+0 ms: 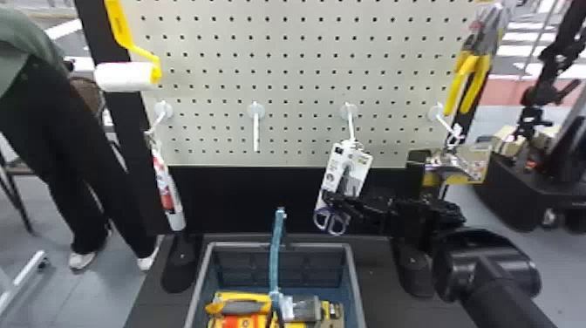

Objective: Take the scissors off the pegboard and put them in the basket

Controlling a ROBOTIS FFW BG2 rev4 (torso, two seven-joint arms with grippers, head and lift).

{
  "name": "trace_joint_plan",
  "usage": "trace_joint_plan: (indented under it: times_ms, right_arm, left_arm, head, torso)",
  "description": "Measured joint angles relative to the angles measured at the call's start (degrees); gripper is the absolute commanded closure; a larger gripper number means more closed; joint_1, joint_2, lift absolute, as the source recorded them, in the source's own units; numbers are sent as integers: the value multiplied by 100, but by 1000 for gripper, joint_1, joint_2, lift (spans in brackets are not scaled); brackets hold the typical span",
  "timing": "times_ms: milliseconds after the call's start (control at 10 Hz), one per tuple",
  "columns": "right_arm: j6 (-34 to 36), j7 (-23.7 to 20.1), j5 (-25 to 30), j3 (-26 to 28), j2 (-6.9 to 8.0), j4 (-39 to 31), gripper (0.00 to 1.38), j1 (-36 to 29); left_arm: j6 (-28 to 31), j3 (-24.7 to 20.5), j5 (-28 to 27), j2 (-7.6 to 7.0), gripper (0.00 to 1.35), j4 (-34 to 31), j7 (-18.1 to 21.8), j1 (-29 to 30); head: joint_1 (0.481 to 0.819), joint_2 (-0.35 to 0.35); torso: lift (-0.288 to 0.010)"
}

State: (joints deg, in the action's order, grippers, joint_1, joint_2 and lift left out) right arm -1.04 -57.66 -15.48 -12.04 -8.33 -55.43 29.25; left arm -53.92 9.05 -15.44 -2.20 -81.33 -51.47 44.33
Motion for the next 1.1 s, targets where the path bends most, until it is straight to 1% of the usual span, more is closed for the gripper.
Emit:
trace_joint_plan:
  times_ms: [600, 800, 1100]
  right_arm:
    - [90, 0, -6, 0, 7, -165, 1193, -54]
    - [236, 20, 8, 0, -2, -515, 1193, -179]
    - [515, 126, -39, 0, -70, -1227, 1193, -521]
  left_arm:
    - [-4, 18, 20, -18, 369, -1, -2, 12]
    - [-16, 15, 40, -18, 369, 0, -4, 30]
    - [-25, 4, 50, -27, 369, 0, -4, 49]
  head:
    - [549, 0]
    - [549, 0]
    - [549, 0]
  torso:
    - [-100]
    - [-100]
    - [-100]
